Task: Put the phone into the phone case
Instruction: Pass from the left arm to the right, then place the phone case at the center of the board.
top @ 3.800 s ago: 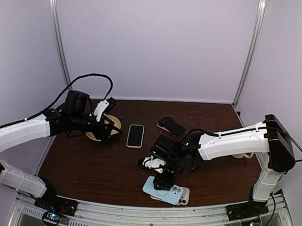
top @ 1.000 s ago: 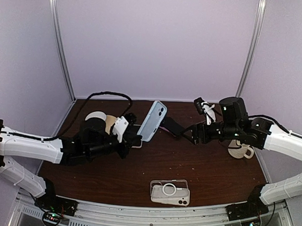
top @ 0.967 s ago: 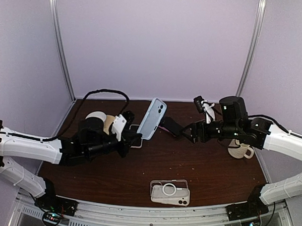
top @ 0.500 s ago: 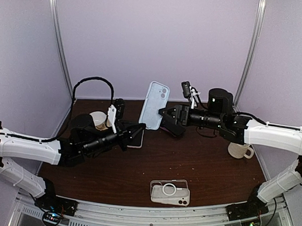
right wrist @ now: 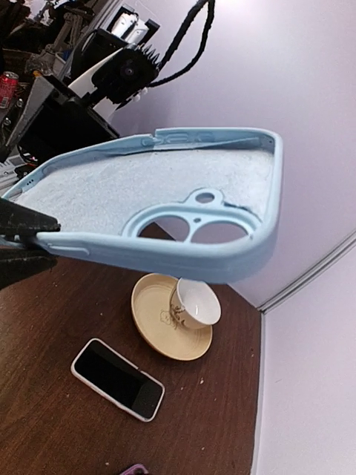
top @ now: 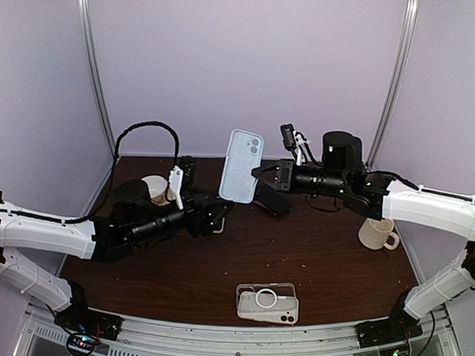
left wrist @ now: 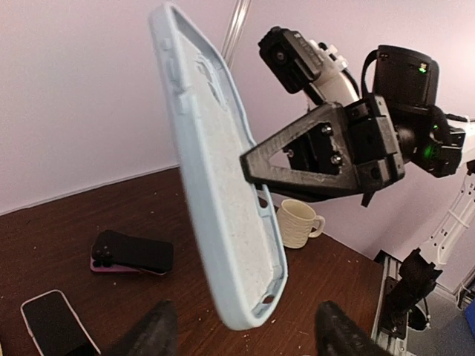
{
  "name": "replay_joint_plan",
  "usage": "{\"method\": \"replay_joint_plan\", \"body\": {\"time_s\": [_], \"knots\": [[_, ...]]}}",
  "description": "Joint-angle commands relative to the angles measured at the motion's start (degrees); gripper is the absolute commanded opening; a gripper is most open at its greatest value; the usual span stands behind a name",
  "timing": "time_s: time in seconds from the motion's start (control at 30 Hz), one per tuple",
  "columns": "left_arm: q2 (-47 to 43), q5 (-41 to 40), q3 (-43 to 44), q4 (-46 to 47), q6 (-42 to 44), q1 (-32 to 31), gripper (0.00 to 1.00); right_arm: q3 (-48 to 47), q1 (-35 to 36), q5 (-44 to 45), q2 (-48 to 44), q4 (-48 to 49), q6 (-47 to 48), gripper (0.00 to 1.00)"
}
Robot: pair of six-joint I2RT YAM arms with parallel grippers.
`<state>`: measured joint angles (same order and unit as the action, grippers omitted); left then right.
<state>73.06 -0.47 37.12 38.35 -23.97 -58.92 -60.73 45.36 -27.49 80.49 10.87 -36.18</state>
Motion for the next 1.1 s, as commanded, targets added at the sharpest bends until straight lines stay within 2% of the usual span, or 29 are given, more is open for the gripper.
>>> {"method": "replay_joint_plan", "body": {"time_s": [0.0, 0.17, 0.27, 0.47, 0.6, 0.73, 1.07], "knots": [[-2.31, -6.19, 0.96, -9.46, -4.04, 2.78, 0.97, -4.50, -1.01, 5.49, -0.64, -18.12, 1.63, 0.00], [-3.71, -10.73, 7.98, -34.57, -2.63, 8.20, 0.98, -3.03, -2.75, 7.81, 3.64, -31.55, -0.38, 0.00], [-3.49, -11.64, 11.90, -44.10, 0.50, 10.36, 0.98, -1.26, -3.61, 2.82, 8.35, -31.46, -1.71, 0.00], [-4.02, -10.34, 13.03, -47.05, 3.14, 12.27, 0.98, -2.50, -5.65, -3.40, 18.03, -30.94, -1.83, 0.00], [-3.21, -9.15, 14.04, -49.77, 3.74, 12.96, 0.98, -3.53, -6.76, -3.74, 22.86, -32.18, -1.18, 0.00], [-2.67, -7.88, 15.74, -52.68, 4.39, 13.67, 0.98, -2.72, -7.17, -3.70, 24.81, -32.24, -2.36, 0.00], [-3.25, -6.67, 15.53, -52.59, 5.42, 14.32, 0.98, -1.85, -7.75, -0.28, 25.69, -34.71, -2.70, 0.00]]}}
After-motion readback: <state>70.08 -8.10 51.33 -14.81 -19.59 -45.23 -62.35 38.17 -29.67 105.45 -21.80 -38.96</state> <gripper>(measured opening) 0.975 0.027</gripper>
